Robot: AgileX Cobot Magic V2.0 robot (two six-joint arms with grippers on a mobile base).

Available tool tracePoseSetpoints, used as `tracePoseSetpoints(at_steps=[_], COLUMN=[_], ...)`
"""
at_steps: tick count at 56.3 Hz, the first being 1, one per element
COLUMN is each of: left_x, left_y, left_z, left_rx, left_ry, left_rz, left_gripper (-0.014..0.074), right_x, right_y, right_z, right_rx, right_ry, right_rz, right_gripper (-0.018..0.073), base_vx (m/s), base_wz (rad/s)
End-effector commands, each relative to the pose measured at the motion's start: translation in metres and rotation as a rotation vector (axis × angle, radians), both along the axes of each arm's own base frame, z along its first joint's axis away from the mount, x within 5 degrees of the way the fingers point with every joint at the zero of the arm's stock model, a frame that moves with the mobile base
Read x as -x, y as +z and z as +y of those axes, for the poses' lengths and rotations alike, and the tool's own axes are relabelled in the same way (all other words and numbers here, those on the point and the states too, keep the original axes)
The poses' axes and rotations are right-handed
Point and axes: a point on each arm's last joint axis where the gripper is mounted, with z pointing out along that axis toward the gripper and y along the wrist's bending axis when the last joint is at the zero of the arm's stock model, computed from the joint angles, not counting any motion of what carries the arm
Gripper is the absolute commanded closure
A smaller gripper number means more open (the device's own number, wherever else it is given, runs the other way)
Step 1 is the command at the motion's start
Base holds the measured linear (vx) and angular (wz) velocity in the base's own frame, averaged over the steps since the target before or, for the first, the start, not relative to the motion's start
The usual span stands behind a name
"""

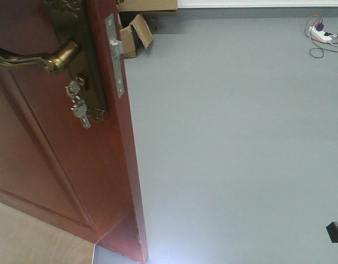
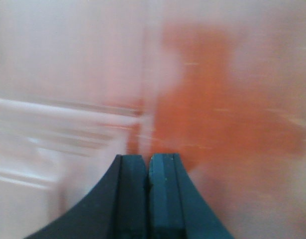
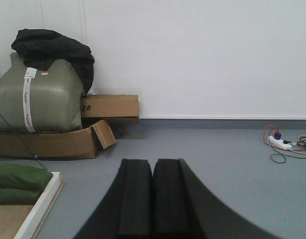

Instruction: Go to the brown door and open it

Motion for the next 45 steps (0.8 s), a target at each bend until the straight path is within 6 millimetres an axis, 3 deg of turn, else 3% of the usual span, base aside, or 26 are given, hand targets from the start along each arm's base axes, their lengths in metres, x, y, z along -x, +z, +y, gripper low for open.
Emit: tracePoseSetpoints(at_steps=[1,45], left_x=[0.0034,0.0034], left_y=[0.0134,0.0134], left_z=[0.0007,0.0007], left_rx=[0.017,0.017], left_ry=[0.009,0.009], left_rz=[-0.043,-0.043], left_gripper=[0.06,0.06], right_x=[0.0009,0.0009], right_y=[0.0063,0.0063], right_z=[-0.0009,-0.0009], right_rx=[0.008,0.008], right_ry=[-0.012,-0.012], right_rz=[-0.088,-0.088], right_gripper=[0.0559,0.0559], base_vx=[0.18,0.19], base_wz=[-0.01,0.02])
